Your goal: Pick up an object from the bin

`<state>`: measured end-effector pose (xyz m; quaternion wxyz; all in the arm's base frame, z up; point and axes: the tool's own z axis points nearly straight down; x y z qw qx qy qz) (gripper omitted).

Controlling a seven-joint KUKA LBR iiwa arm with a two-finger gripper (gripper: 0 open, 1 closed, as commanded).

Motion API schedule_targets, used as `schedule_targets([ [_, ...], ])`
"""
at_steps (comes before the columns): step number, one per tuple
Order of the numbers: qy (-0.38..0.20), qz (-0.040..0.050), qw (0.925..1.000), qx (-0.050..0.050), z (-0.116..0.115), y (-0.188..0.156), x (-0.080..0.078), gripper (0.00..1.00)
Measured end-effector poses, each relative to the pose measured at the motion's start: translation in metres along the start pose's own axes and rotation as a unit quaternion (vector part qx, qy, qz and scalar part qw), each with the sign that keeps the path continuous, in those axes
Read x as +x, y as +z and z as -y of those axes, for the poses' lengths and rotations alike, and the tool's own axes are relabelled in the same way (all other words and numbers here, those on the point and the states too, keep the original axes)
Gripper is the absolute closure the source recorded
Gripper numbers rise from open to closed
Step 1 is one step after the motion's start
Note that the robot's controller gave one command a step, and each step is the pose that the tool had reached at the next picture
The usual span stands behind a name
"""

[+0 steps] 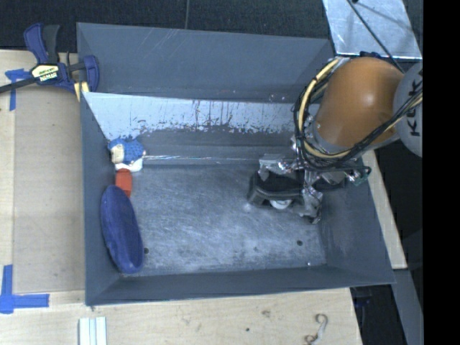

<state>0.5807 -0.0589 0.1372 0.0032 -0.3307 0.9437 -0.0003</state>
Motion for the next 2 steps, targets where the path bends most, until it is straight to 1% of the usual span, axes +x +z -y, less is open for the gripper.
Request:
schedule_targets([
  [1,0.047,0.0071,0.9989,0.002,0.008,0.063,-0.017,0.00],
  [2,0.052,0.0070,0.9986,0.003,0.029,0.061,-0.002,0.00],
])
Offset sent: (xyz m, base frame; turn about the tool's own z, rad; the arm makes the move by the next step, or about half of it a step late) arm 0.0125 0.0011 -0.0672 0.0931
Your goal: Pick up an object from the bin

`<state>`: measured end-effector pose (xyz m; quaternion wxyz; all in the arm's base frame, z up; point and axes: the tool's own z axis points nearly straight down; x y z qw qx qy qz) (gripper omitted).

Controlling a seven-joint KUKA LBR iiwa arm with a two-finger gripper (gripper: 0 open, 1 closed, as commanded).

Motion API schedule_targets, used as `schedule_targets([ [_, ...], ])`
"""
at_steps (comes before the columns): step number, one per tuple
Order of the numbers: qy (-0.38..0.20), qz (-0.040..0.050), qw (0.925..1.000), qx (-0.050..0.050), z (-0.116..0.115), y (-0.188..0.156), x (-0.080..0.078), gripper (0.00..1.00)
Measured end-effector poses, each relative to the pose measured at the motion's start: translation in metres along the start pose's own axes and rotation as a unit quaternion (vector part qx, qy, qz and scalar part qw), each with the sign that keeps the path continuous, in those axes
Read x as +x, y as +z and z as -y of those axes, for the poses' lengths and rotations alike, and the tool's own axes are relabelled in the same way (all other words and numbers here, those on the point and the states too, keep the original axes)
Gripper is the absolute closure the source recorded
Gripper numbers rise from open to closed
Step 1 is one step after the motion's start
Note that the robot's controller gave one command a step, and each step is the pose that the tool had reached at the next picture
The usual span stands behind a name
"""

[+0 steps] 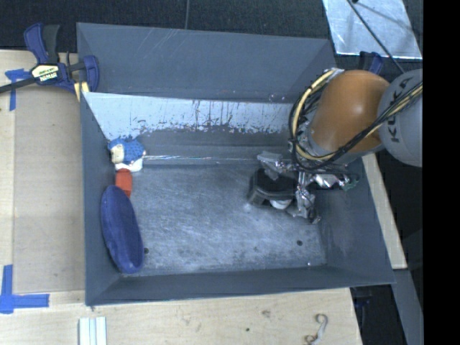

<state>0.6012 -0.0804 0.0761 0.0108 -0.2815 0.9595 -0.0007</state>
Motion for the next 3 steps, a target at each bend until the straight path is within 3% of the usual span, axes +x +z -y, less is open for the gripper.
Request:
schedule_targets([
  [1,0.001,-0.0051,1.0000,-0.001,0.001,-0.002,0.002,1.00],
  [2,-0.025,-0.0085,0.9997,-0.003,-0.015,-0.123,-0.002,1.00],
  [3,-0.217,-0.0084,0.9761,-0.006,-0.033,-0.172,-0.016,1.00],
])
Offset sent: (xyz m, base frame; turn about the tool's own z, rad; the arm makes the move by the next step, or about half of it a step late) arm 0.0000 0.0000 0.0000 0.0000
